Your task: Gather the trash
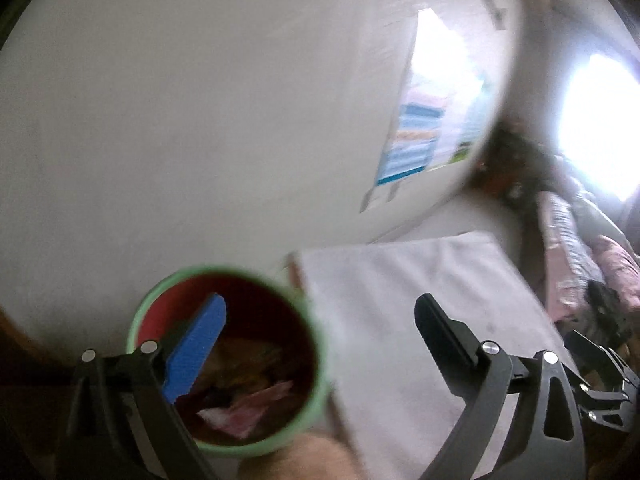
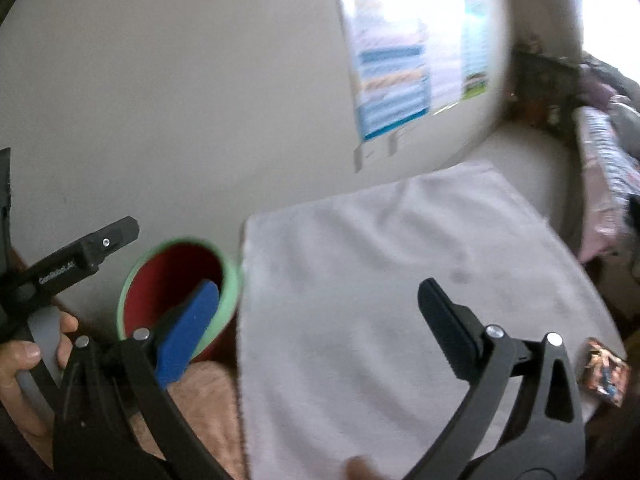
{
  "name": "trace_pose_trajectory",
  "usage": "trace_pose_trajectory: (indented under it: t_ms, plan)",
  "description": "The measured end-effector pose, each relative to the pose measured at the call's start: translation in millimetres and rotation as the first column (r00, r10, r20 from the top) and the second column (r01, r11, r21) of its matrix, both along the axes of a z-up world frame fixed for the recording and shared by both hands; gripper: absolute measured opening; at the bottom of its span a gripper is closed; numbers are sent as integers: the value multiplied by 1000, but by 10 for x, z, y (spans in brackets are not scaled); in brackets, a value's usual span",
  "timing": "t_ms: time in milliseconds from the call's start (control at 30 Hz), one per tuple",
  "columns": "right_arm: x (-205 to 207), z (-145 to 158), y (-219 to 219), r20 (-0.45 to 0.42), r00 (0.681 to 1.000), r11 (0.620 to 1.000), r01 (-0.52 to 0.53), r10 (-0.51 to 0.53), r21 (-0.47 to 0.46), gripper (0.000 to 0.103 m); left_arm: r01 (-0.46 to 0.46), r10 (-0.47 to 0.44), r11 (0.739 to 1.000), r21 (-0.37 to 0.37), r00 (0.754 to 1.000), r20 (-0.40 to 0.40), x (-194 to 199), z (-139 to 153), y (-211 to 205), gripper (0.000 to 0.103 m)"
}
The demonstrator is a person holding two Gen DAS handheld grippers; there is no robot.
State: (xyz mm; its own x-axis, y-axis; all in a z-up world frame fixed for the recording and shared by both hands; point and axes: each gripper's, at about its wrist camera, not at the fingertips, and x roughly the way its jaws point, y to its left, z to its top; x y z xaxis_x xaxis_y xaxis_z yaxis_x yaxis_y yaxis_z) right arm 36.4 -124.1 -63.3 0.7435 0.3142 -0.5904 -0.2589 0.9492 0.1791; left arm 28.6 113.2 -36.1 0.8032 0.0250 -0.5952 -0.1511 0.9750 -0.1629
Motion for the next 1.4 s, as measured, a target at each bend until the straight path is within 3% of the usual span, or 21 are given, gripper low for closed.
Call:
trace_pose_trajectory:
  t_ms: [133, 267, 367, 600, 800, 1033, 1400]
  plan:
    - [-250, 271, -408, 163, 979, 992, 122, -125, 25, 98, 74, -80, 995, 68, 993, 84, 27, 283, -492, 95]
    - [-478, 434, -651, 328, 915, 971, 237, -235, 36, 98, 84, -101, 990, 114, 984, 147, -7, 498, -821, 95]
    - [-553, 431, -778, 386, 866, 944, 329, -318, 40, 98, 84, -105, 988, 126, 980, 168, -61, 599, -973, 95]
    - [-511, 278, -922, 334, 870, 930, 360, -361, 68, 98, 12, -42, 990, 140, 976, 213, -230, 685, -1024, 95]
    - [-543, 268, -767, 343, 885, 944, 328, -316, 25, 99, -13, -15, 989, 149, 982, 187, -244, 658, -958, 95]
    - [-580, 290, -638, 371, 876, 942, 337, -308, -15, 98, -35, 6, 987, 158, 984, 179, -259, 611, -898, 95]
    - [-522, 210, -646, 325, 886, 936, 352, -330, -11, 98, -25, 2, 986, 166, 990, 142, -242, 544, -853, 95]
